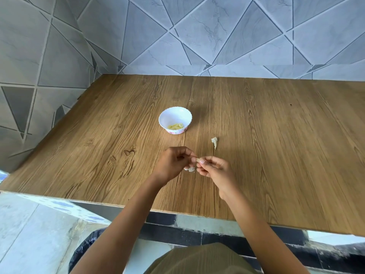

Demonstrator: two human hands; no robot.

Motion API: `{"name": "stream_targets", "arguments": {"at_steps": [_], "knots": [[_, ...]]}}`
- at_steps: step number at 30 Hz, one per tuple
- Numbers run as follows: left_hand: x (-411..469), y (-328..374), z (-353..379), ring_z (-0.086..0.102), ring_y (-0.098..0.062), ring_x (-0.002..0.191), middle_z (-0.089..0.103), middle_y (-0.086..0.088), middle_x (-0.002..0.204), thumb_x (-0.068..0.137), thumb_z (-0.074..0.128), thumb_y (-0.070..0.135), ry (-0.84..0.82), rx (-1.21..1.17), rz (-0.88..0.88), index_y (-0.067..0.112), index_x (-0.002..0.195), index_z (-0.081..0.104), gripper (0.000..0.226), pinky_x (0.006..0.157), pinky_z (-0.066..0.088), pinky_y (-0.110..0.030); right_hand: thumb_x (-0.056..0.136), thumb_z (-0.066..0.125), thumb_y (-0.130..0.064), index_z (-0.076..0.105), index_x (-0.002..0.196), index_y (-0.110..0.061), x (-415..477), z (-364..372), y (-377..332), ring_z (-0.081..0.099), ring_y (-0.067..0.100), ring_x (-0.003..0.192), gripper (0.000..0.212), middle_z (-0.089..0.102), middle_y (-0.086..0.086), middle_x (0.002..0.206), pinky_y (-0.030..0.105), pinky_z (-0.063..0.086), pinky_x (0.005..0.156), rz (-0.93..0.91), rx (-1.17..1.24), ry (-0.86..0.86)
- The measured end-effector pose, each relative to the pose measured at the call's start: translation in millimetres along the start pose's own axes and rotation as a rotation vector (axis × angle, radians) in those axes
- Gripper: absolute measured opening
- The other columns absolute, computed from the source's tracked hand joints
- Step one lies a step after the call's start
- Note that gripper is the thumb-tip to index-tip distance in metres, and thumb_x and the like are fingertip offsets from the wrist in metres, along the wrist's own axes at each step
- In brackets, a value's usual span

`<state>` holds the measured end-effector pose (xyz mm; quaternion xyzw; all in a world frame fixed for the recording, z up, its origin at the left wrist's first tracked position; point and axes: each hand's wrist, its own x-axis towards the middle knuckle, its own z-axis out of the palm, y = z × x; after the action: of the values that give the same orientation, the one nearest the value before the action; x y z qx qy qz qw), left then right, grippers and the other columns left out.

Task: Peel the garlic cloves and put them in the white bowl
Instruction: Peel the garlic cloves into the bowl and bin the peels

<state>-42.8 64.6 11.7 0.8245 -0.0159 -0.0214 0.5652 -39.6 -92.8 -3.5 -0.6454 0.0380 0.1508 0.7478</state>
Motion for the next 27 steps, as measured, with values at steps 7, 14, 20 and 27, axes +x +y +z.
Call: {"name": "stream_targets", "arguments": {"at_steps": [7,14,20,27], "knots": [[-4,4,-6,0.068,-0.007,0.074,0.069,-0.004,0.083,0.095,0.045,-0.005,-0.151,-0.160,-0.088,0.005,0.099,0.064,0.022,0.068,0.053,-0.017,0.085,0.065,-0.008,0.070,0.084,-0.013,2,-8,1,0.066,0.008,0.065,0.007,0.072,0.001,0.075,0.016,0.053,0.062,0.057,0.034,-0.026],[-3,3,-7,0.063,-0.004,0.061,0.069,-0.001,0.070,0.082,0.070,0.006,0.059,0.099,-0.003,0.007,0.090,0.072,0.008,0.063,0.050,-0.020,0.089,0.061,-0.008,0.070,0.098,-0.014,3,-4,7,0.067,0.004,0.078,0.014,0.072,-0.005,0.087,0.019,0.054,0.069,-0.244,-0.304,-0.003],[11,-17,-40,0.056,-0.009,0.064,0.066,-0.001,0.072,0.079,0.071,0.008,0.417,0.404,-0.069,0.012,0.087,0.073,0.009,0.061,0.042,-0.019,0.088,0.064,-0.019,0.061,0.123,-0.008,-2,-19,21,0.059,0.022,0.113,0.037,0.064,0.006,0.120,0.036,0.046,0.096,-0.614,-1.044,0.139],[21,-33,-50,0.065,-0.026,0.079,0.072,-0.006,0.087,0.081,0.057,0.002,0.438,0.577,-0.119,0.010,0.091,0.071,0.020,0.066,0.052,-0.032,0.096,0.050,-0.027,0.046,0.137,-0.009,-7,-28,36,0.028,0.022,0.141,0.045,0.037,0.008,0.148,0.041,0.015,0.118,-0.467,-1.274,0.125]]}}
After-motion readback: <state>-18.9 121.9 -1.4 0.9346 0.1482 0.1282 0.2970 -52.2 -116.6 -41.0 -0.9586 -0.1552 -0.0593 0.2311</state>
